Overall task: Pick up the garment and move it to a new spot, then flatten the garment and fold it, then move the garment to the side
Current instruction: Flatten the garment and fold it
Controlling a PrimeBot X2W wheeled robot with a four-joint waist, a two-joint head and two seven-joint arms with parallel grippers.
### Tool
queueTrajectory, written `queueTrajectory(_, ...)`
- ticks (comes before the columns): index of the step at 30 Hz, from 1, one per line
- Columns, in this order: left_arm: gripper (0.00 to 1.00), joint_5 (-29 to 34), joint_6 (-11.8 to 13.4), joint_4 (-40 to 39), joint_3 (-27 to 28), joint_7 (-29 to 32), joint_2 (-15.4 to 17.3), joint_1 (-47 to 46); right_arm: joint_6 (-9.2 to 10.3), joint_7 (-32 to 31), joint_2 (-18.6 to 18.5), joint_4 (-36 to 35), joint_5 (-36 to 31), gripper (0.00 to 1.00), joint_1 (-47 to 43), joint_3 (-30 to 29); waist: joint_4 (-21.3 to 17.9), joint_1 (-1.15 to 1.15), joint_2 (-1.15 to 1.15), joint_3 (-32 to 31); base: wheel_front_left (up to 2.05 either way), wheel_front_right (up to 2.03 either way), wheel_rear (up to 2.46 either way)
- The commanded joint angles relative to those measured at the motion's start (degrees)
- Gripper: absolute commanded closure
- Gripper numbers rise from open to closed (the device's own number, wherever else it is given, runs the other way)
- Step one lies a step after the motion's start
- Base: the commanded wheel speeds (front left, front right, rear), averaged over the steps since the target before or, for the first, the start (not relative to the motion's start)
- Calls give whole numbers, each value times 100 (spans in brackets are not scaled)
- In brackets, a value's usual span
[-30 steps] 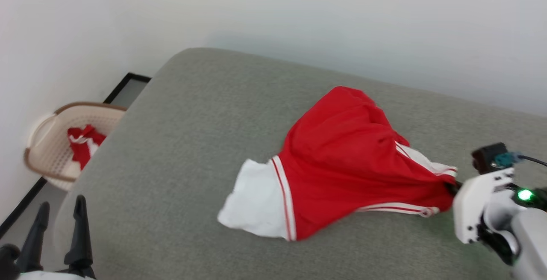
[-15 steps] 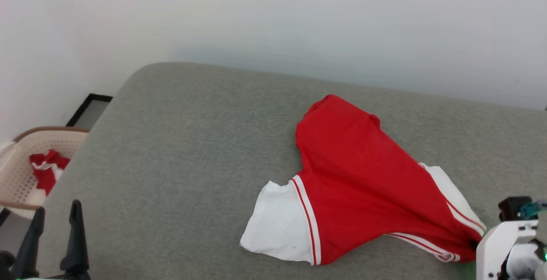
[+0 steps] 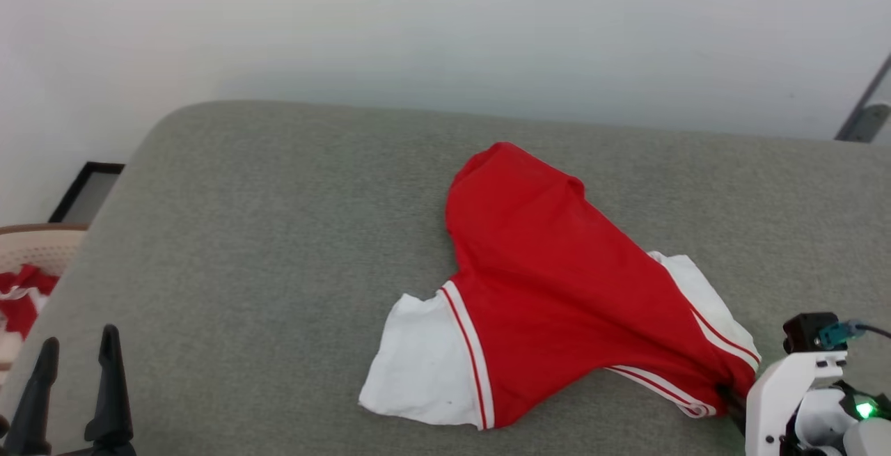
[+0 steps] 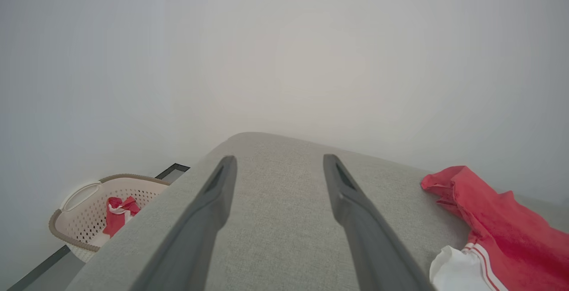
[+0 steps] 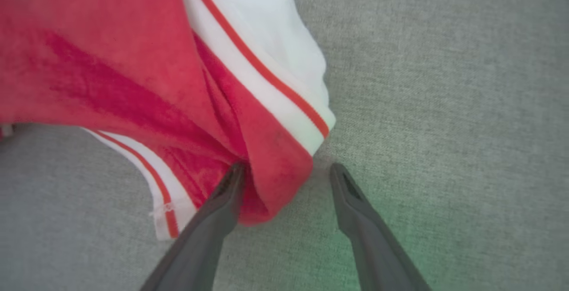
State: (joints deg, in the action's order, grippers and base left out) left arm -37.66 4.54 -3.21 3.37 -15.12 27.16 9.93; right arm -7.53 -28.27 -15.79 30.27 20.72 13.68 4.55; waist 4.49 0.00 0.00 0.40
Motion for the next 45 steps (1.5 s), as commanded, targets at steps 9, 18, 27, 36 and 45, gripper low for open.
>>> queueTrajectory(9, 0, -25, -75, -17, 34, 0, 6, 11, 7, -23, -98, -916, 274, 0, 13, -51, -226, 0, 0, 65, 0, 0, 0)
queueTrajectory(18, 0, -12, -131, 14, -48, 1, -32, -115, 7, 81, -68, -695, 47, 0, 438, -152, -119, 0, 0, 124, 0, 0, 0)
queueTrajectory(27, 0, -7, -196, 63, -202, 40, -31, -254, 7, -69, -109, 493, 56, 0, 944, 92, 104, 0, 0, 169, 0, 0, 0)
queueTrajectory(36, 0, -33, -199, 94, -258, 70, -13, -266, 8, 189, -197, 1134, 69, 100, 1212, 225, 170, 0, 0, 183, 0, 0, 0)
queueTrajectory(45, 0, -60, -215, 70, -289, 118, 51, -242, 9, 120, -343, 1271, -114, 100, 886, -380, 78, 0, 0, 191, 0, 0, 0)
